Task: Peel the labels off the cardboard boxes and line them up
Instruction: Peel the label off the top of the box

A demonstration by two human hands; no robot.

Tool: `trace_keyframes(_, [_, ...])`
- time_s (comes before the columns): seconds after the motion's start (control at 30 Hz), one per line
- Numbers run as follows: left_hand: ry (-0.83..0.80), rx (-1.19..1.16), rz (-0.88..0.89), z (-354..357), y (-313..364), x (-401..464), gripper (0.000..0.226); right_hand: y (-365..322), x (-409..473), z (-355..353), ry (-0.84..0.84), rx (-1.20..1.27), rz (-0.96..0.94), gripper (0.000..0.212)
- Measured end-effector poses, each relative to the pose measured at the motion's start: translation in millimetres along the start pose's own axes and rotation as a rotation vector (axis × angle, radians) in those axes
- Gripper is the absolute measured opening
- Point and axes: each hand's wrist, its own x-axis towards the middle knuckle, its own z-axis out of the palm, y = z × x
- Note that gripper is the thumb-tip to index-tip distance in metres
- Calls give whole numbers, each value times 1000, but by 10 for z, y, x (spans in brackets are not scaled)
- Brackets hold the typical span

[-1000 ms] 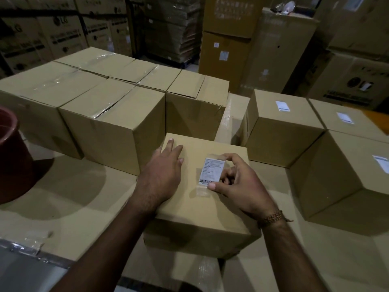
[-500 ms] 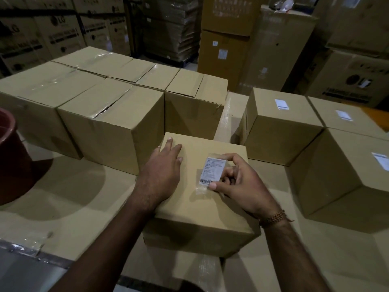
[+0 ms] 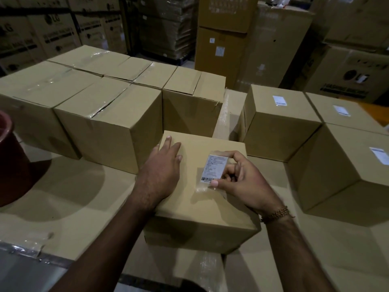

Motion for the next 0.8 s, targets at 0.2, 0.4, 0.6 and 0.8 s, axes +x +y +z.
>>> trace_keyframes(0.2, [19,-12,6,9,-12,-5,51,9,1,-10,-7,28,16,69])
trace_keyframes(0.4, [19,-14,10,7,-13,-6,53,-38,-26,-3,-9,39,0,67])
trace_keyframes(0.6, [22,-10,16,-2,-14,-18,53,-119,-119,194,163,-157,-13,50])
trace_keyframes(0.8, [20,-12,9,20,-25,-8,52,-101,-199,509,376,-284,-15,30])
